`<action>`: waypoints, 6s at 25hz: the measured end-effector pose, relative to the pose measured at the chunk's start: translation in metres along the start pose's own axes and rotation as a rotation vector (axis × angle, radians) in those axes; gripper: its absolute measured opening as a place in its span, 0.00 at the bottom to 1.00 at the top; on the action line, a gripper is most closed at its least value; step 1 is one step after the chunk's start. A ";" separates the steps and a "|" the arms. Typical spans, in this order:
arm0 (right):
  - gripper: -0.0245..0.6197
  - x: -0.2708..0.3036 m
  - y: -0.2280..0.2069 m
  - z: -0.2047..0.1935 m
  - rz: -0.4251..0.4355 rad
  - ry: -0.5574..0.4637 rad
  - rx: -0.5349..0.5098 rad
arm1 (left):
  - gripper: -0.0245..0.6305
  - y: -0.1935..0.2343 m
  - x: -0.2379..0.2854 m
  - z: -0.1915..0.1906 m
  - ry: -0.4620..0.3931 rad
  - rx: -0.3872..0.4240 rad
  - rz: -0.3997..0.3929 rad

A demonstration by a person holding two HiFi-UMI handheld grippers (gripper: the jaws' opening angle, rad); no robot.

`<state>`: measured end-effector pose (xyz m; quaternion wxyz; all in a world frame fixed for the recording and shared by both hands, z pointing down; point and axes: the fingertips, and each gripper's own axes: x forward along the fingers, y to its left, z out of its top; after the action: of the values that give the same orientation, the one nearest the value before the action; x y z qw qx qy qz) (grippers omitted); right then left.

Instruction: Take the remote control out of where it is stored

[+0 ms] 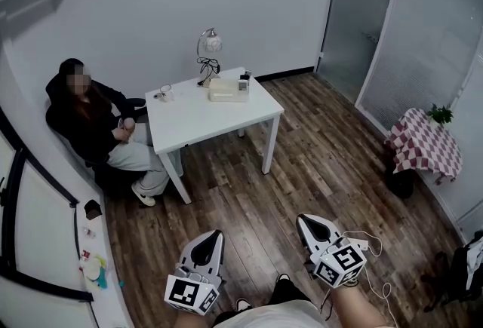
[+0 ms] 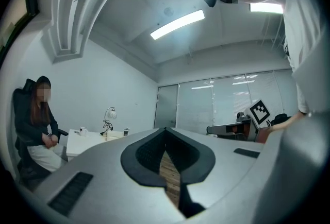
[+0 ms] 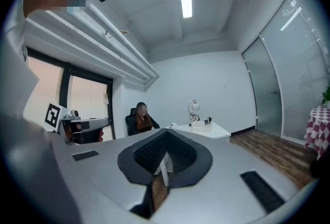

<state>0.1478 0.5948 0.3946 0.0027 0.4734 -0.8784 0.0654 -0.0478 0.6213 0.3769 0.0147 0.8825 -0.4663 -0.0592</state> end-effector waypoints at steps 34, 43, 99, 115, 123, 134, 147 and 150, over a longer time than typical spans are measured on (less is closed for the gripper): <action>0.05 0.211 -0.261 0.043 0.112 -0.026 0.033 | 0.05 0.090 0.304 -0.011 0.061 0.036 0.141; 0.05 0.246 -0.311 0.046 0.090 -0.041 0.018 | 0.05 0.112 0.369 -0.017 0.066 0.042 0.123; 0.47 0.726 -0.402 -0.040 -0.374 0.238 0.063 | 0.05 0.458 0.539 -0.054 0.204 -0.057 0.068; 0.53 0.783 -0.437 -0.090 -0.572 0.270 0.127 | 0.05 0.494 0.539 -0.083 0.284 -0.081 0.073; 0.50 0.778 -0.445 -0.088 -0.569 0.261 0.093 | 0.05 0.493 0.544 -0.086 0.285 -0.087 0.069; 0.50 0.744 -0.423 0.008 -0.366 0.112 -0.033 | 0.05 0.482 0.550 -0.081 0.255 -0.089 0.072; 0.49 0.705 -0.371 -0.040 0.022 0.502 -0.155 | 0.05 0.477 0.541 -0.080 0.224 -0.111 0.105; 0.49 0.708 -0.360 -0.078 0.118 0.691 -0.183 | 0.05 0.479 0.536 -0.081 0.220 -0.116 0.114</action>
<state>0.0521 -0.1797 0.5597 0.3381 0.3698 -0.8536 0.1425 -0.1323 -0.0935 0.4470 0.1203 0.8533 -0.5072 0.0121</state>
